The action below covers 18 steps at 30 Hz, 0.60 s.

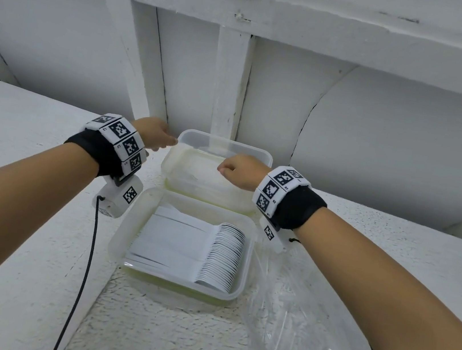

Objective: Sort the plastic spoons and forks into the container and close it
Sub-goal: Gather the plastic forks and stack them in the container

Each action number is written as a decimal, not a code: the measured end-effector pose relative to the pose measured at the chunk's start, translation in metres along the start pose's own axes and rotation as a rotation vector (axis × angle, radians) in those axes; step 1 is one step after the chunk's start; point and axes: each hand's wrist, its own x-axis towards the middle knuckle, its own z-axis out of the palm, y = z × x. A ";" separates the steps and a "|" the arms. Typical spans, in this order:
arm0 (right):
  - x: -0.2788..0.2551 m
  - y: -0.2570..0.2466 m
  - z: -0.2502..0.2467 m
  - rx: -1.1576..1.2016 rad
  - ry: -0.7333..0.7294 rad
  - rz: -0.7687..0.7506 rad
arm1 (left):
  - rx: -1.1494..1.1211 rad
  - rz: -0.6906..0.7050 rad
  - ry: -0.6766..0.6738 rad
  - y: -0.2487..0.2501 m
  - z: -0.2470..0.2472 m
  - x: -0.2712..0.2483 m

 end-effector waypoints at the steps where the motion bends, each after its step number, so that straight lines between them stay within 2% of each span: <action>1: -0.009 0.000 -0.004 0.009 0.034 -0.012 | 0.020 0.035 0.025 0.001 -0.003 -0.006; 7: -0.088 0.008 -0.012 0.073 0.268 -0.163 | 0.016 0.315 0.148 0.010 -0.002 -0.067; 11: -0.159 0.023 0.013 0.114 0.378 -0.193 | -0.057 0.548 0.199 0.019 0.026 -0.124; 15: -0.218 0.047 0.059 0.134 0.332 -0.089 | -0.147 0.759 0.086 0.029 0.073 -0.178; 18: -0.249 0.062 0.093 0.157 0.271 0.020 | -0.032 0.885 -0.074 0.036 0.117 -0.201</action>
